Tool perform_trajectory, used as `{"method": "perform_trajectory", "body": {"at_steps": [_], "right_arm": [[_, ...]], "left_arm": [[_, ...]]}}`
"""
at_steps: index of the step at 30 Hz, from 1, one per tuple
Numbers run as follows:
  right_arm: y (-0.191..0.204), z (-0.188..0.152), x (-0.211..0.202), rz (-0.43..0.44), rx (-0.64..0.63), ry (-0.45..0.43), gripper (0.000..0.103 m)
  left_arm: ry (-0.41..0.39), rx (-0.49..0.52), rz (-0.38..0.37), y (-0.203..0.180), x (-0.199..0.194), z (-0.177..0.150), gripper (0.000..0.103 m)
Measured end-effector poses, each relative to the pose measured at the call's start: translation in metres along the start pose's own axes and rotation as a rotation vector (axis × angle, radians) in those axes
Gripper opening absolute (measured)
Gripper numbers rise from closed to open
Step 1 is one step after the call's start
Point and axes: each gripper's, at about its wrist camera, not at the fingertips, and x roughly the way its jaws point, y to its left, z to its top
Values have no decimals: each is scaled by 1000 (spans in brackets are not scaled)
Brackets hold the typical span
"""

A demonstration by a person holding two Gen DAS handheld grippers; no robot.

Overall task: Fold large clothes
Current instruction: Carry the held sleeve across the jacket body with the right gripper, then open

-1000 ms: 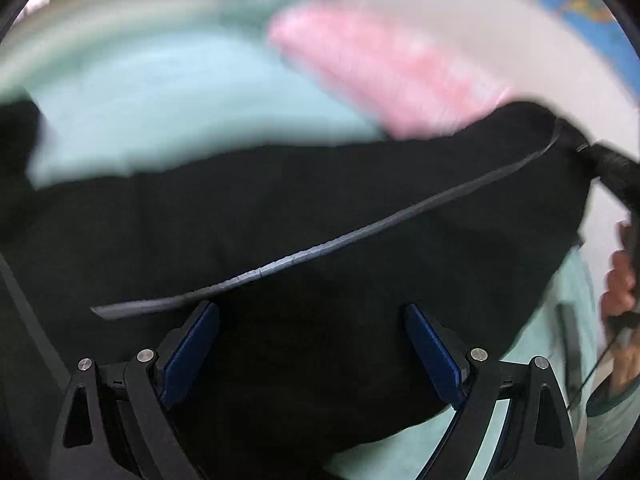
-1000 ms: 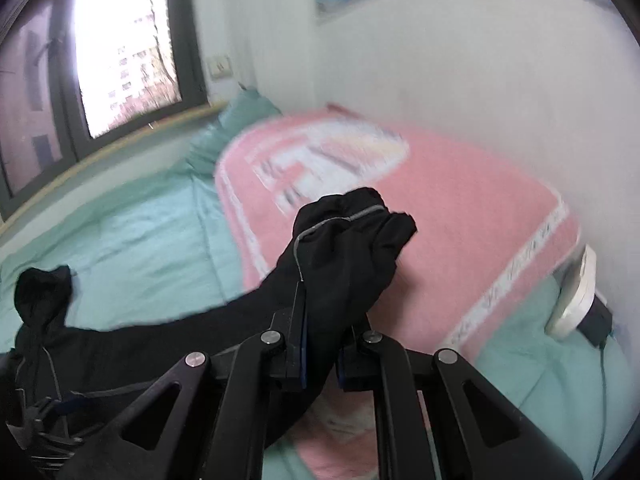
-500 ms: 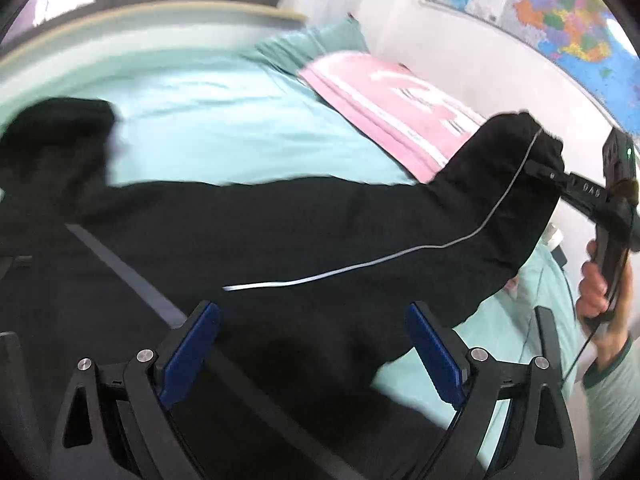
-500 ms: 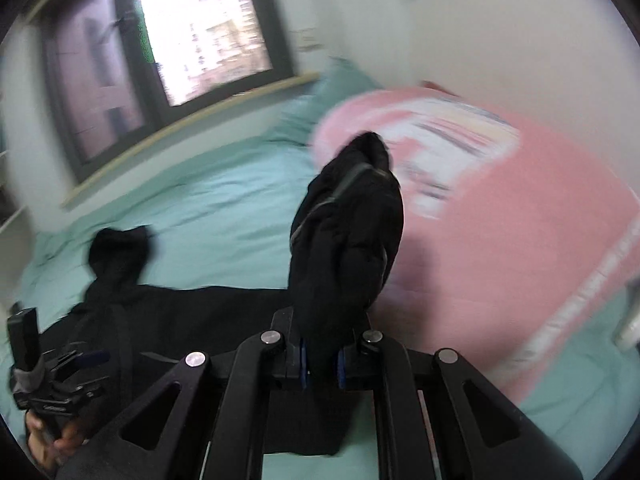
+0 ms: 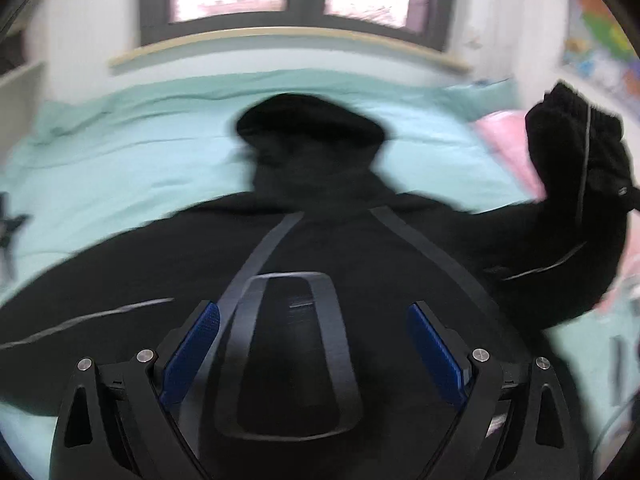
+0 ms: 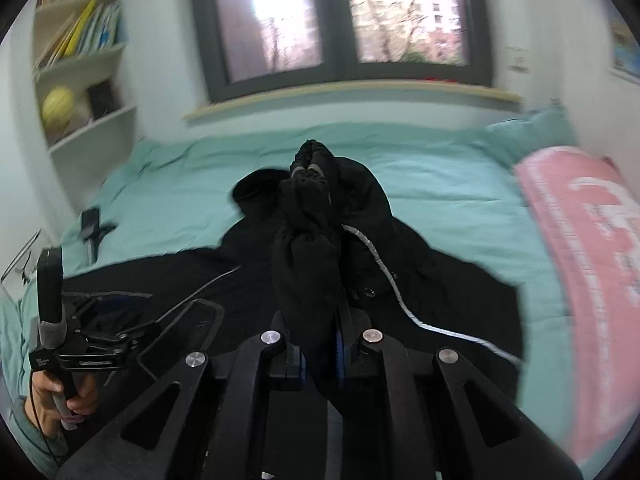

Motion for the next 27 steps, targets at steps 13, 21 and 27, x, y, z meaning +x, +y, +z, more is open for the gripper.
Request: {"method": "perform_trajectory", "body": {"at_steps": [13,21,27], "right_arm": [[130,-79,214,143,23,384,17],[148,-82,203,114,-51,378,48],[139,-72,126,49,-103,230,55]], "left_arm": [[18,-156,-47,99,16,-44,95],[45,-211,-184,111,33,-48,95],[101,-180,-301,86,35,-39,95]]}}
